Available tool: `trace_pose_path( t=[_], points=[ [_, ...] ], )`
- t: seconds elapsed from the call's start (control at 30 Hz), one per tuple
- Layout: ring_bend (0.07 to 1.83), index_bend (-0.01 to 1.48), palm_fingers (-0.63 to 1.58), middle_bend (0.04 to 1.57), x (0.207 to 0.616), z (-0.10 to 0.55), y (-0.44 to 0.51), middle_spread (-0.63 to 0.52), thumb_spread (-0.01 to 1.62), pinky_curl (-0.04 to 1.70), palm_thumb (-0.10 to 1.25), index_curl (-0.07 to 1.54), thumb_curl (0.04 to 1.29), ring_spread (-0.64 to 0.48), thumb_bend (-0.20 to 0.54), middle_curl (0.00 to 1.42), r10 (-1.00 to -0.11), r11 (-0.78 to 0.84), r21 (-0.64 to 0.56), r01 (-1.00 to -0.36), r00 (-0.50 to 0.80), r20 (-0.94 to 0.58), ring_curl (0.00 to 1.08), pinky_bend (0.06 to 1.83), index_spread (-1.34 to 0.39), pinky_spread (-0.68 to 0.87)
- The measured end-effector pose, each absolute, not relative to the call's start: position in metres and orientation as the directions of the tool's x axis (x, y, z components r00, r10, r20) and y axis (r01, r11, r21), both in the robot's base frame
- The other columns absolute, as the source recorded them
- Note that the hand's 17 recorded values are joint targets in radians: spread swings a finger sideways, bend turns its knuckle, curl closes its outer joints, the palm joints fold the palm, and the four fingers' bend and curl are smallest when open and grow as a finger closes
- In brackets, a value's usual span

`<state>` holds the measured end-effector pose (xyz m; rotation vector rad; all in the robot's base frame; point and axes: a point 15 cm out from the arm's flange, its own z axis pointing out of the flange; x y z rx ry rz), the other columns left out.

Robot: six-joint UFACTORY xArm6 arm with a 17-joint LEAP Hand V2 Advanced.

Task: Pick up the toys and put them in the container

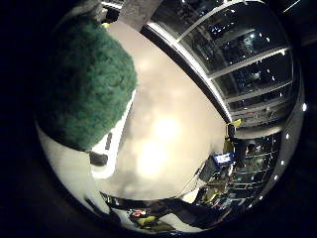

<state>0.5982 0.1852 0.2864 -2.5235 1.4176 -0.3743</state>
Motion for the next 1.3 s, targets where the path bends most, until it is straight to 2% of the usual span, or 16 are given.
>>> trace_pose_path(
  t=[0.07,0.1,0.13,0.17,0.23,0.3,0.5,0.83,1.03,1.3],
  points=[
    [1.07,0.66,0.14,0.84,0.594,0.278,0.183,-0.16,0.99,0.86,0.81,0.57,0.47,-0.18,-0.026,0.46,-0.857,-0.513,-0.268,-0.816,0.506,0.102,0.51,0.96,-0.42,-0.31],
    [0.94,0.63,0.08,0.75,0.590,0.275,0.182,-0.14,1.00,0.81,0.79,0.51,0.46,-0.11,-0.028,0.41,-0.857,-0.514,-0.241,-0.823,0.506,0.096,0.43,0.91,-0.45,-0.18],
    [0.90,0.60,0.07,0.72,0.588,0.275,0.181,-0.13,1.01,0.79,0.79,0.48,0.46,-0.09,-0.027,0.39,-0.856,-0.515,-0.221,-0.828,0.508,0.092,0.40,0.90,-0.47,-0.12],
    [0.83,0.58,0.05,0.66,0.588,0.280,0.181,-0.11,1.01,0.76,0.78,0.45,0.46,-0.04,-0.028,0.36,-0.855,-0.517,-0.212,-0.829,0.510,0.090,0.35,0.87,-0.48,0.01],
    [0.81,0.57,0.05,0.64,0.585,0.281,0.185,-0.10,1.02,0.74,0.78,0.44,0.46,-0.02,-0.027,0.36,-0.851,-0.525,-0.201,-0.827,0.518,0.088,0.33,0.86,-0.49,0.06],
    [0.76,0.52,0.08,0.58,0.584,0.286,0.188,-0.09,1.03,0.70,0.76,0.42,0.45,0.02,-0.026,0.33,-0.847,-0.531,-0.207,-0.822,0.524,0.091,0.30,0.83,-0.49,0.22],
    [0.66,0.43,0.12,0.46,0.582,0.309,0.186,-0.06,1.03,0.61,0.75,0.38,0.44,0.06,-0.024,0.31,-0.848,-0.528,-0.240,-0.815,0.520,0.099,0.25,0.74,-0.49,0.40],
    [0.52,0.28,0.15,0.33,0.560,0.334,0.175,-0.03,1.05,0.50,0.71,0.35,0.41,0.10,-0.032,0.29,-0.849,-0.527,-0.228,-0.819,0.520,0.094,0.21,0.64,-0.47,0.47],
    [0.42,0.19,0.14,0.28,0.490,0.354,0.132,-0.01,1.08,0.43,0.63,0.35,0.37,0.14,-0.026,0.30,-0.854,-0.520,-0.116,-0.846,0.515,0.076,0.19,0.55,-0.44,0.46],
    [0.34,0.18,0.18,0.23,0.434,0.362,0.096,0.01,1.08,0.37,0.63,0.34,0.36,0.17,-0.022,0.30,-0.881,-0.472,-0.097,-0.876,0.467,0.074,0.18,0.50,-0.43,0.47]
  ],
)
